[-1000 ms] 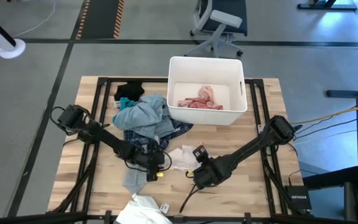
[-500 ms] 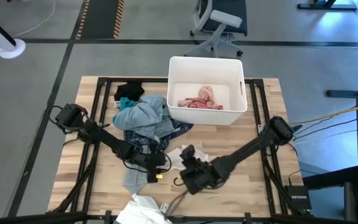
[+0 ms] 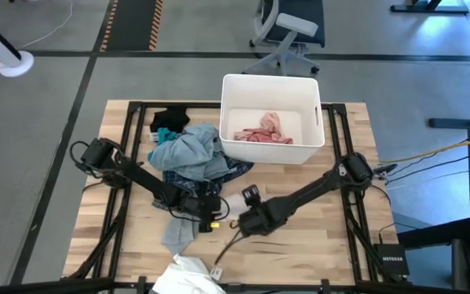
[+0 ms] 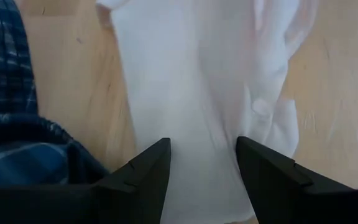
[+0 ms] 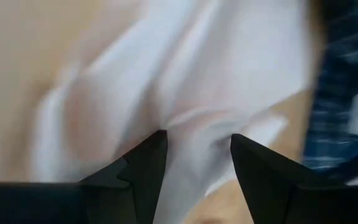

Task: Sort clothes
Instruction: Put the white underwear into the white laundry bin

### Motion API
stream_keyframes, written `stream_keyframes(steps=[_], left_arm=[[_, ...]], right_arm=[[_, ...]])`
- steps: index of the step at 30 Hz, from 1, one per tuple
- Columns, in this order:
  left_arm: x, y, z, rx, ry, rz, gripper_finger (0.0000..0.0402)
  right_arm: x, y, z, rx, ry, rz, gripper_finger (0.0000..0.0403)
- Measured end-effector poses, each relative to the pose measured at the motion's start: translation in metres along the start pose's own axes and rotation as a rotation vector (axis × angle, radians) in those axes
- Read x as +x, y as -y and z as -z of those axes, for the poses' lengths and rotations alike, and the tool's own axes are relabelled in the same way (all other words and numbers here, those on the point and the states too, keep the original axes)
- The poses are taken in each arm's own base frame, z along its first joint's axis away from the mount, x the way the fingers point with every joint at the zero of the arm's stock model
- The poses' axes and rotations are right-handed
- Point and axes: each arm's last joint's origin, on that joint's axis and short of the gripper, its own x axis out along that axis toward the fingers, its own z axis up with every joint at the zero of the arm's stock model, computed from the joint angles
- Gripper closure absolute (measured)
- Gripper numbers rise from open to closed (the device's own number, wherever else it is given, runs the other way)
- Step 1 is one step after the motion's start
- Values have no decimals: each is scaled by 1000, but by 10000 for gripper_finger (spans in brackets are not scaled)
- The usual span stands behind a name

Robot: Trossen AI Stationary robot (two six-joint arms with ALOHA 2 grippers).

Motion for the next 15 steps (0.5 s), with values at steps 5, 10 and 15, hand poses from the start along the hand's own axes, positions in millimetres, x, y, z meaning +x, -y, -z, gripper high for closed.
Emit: stream_keyframes(steps=[5, 10, 15], left_arm=[[3, -3, 6, -19, -51, -24, 221], [3, -3, 6, -28, -52, -28, 221], [3, -3, 6, -39, -52, -27, 221]], right_arm=[[-11, -28, 5, 2, -50, -188, 205], [-25, -62, 3, -5, -24, -372, 205], [-42, -90, 2, -42, -6, -475, 205]])
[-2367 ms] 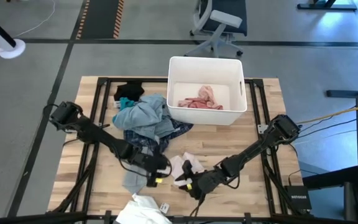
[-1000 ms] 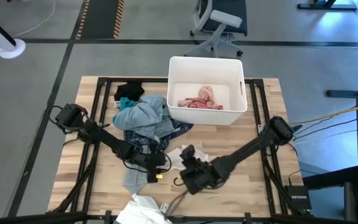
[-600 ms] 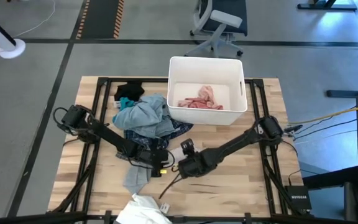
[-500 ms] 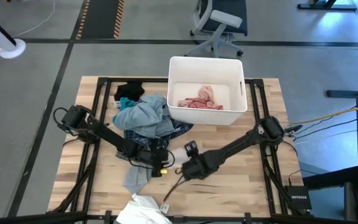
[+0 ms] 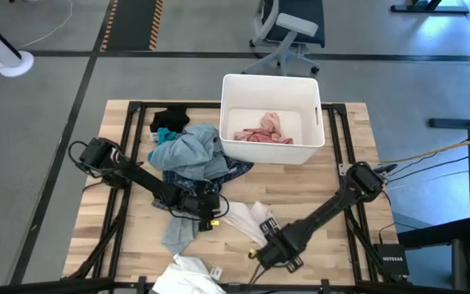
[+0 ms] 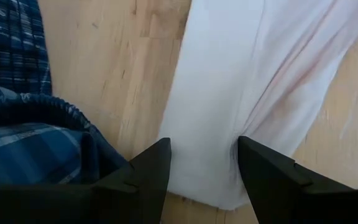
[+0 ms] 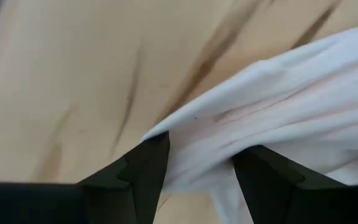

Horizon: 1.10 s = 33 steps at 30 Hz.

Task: Sort clothes
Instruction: Put the white underwear into the white laundry bin

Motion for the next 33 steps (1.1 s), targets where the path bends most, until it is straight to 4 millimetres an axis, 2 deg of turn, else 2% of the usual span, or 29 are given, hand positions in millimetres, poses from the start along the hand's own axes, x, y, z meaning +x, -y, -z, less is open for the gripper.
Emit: stream_keyframes(steps=[4, 8, 13, 16, 18, 22, 25, 33], left_arm=[[0, 0, 0, 0, 1, 0, 221], [-1, 1, -1, -3, 19, 6, 221], [-23, 8, -14, 34, 81, 54, 221], [-47, 15, -36, 32, 203, 112, 221], [-57, 15, -42, 39, 241, 127, 221], [-54, 5, -45, -25, 232, 109, 221], [-42, -7, -44, -77, 188, 115, 221], [-9, -29, -36, -66, 107, 75, 221]], right_arm=[[-15, -14, -5, -25, 44, 61, 205], [-38, -19, -7, -68, 120, 158, 205], [-57, -13, -4, -98, 171, 421, 205], [-59, -6, -4, -112, 167, 565, 205], [-59, -1, -4, -110, 162, 623, 205], [-48, 10, 1, -87, 127, 645, 205], [-37, 14, 7, -65, 112, 648, 205], [-9, 19, 24, 1, 90, 653, 205]])
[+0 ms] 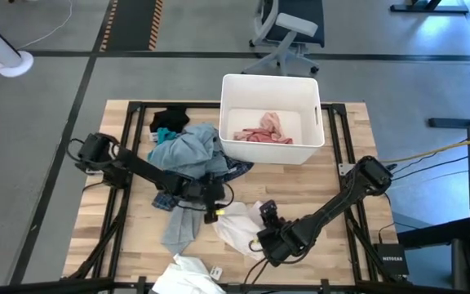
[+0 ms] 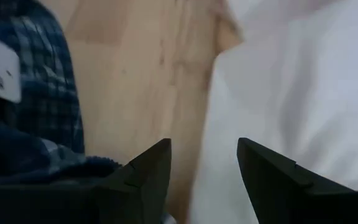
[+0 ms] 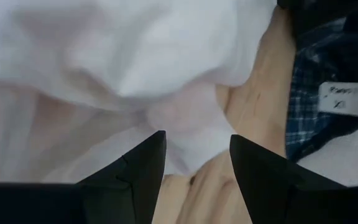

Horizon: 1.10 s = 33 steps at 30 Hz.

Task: Sort clothes
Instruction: Put the white underwear into the white laundry bin

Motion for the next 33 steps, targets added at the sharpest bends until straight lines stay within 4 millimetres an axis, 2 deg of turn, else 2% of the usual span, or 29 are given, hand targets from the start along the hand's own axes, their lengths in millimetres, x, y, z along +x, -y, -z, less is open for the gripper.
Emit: stream_keyframes(steps=[8, 15, 18, 22, 24, 29, 33], left_arm=[[19, -2, 13, 22, -85, 58, 222], [20, 3, 16, 59, -115, 136, 232], [19, 3, 17, 75, -122, 139, 274], [19, 5, 17, 62, -138, 166, 364], [19, 6, 17, 49, -151, 201, 390], [2, 16, 11, 70, -161, 237, 394], [-26, 29, -1, 144, -96, 257, 395]], right_arm=[[11, -7, 8, 13, 6, -15, 205], [12, -8, 9, 9, 0, -15, 205], [12, -8, 9, 3, -1, -15, 205], [12, -8, 10, 2, -2, -15, 205], [12, -8, 10, -1, -7, -19, 205], [4, -3, 13, -32, -54, -38, 205], [-15, 9, 16, -41, -47, 21, 205]])
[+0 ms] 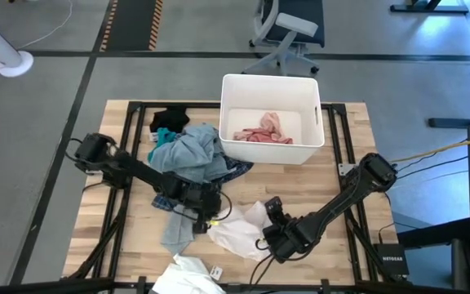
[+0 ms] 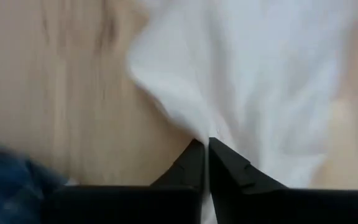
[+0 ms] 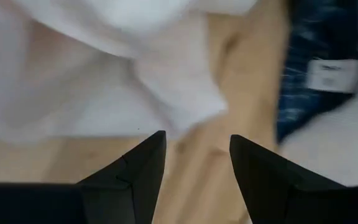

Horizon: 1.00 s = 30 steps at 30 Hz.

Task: Sort clothes
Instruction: Put the white underwear into the white laundry bin

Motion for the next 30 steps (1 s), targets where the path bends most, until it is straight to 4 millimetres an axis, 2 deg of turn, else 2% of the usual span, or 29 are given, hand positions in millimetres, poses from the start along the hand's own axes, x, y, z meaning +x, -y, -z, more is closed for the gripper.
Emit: stream_keyframes(steps=[6, 11, 15, 22, 25, 30], left_arm=[[-36, 31, -10, 130, 127, 37, 397], [-63, 53, -9, 159, 172, 102, 395], [-77, 62, 0, 146, 117, 109, 394], [-77, 61, 8, 112, 58, 24, 397], [-77, 61, 9, 115, 59, 15, 394], [-77, 60, 11, 103, 33, 4, 398]], right_arm=[[-19, 23, 5, -8, 48, 160, 205], [-13, 40, 1, -33, 61, 186, 205], [5, 50, -6, -89, 75, 104, 205], [42, 82, -14, -58, 250, -166, 205], [64, 95, -7, 5, 331, -278, 205], [95, 102, 18, 89, 318, -388, 205]])
